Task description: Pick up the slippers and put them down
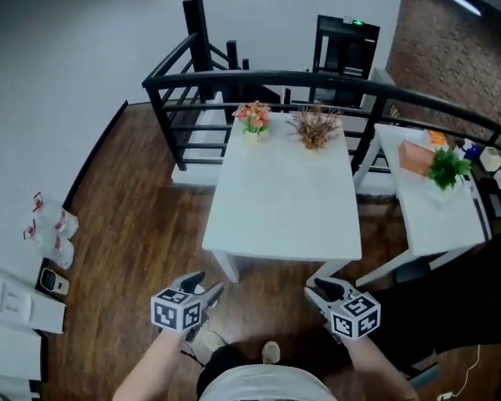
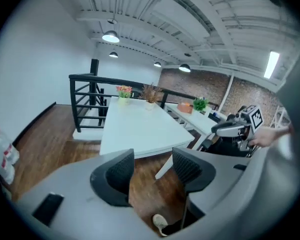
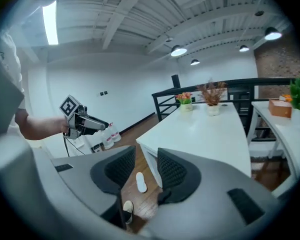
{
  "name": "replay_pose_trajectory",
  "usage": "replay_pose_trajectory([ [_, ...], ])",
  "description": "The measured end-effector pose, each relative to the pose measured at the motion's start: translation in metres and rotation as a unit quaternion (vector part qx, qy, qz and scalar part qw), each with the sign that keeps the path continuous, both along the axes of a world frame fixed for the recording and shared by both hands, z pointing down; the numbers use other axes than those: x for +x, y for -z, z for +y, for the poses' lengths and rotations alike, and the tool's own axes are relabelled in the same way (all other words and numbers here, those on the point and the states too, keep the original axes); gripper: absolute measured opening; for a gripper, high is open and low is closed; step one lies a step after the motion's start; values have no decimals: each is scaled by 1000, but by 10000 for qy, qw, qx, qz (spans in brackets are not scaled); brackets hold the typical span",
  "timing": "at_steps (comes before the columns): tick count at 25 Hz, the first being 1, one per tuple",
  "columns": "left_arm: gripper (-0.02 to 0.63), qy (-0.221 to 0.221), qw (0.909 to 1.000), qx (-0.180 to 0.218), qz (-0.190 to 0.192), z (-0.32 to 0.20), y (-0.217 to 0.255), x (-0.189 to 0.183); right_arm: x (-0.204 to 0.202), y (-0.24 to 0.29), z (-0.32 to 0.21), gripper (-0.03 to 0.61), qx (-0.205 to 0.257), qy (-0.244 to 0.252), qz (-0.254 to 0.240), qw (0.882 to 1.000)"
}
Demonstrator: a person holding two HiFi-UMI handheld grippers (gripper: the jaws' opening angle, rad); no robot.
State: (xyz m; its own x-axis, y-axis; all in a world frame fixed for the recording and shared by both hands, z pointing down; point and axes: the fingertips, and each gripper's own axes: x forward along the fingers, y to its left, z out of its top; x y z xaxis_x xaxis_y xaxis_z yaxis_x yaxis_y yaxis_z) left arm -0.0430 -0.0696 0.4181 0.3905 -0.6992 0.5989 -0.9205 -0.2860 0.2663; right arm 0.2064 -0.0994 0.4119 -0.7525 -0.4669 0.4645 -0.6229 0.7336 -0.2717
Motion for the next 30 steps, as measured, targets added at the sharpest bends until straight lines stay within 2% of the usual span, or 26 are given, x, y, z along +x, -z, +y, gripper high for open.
replay_pose_trajectory([
  [2, 241, -63, 9999, 50, 121, 2, 17, 22, 37, 16, 11, 158, -40, -297, -156, 9994],
  [7, 241, -171, 9996, 207, -117, 18, 34, 63, 109, 47, 28, 158, 211, -914, -169, 9954],
  [12, 241, -302, 9990, 234, -253, 39, 41, 80, 148, 68, 38, 154, 487, -1219, -125, 9913],
  [16, 241, -220, 9989, 256, -333, 45, 41, 79, 158, 69, 39, 148, 537, -1214, -104, 9911],
  [30, 241, 21, 9988, 238, -417, 65, 42, 72, 130, 63, 47, 146, 437, -725, 50, 9964],
])
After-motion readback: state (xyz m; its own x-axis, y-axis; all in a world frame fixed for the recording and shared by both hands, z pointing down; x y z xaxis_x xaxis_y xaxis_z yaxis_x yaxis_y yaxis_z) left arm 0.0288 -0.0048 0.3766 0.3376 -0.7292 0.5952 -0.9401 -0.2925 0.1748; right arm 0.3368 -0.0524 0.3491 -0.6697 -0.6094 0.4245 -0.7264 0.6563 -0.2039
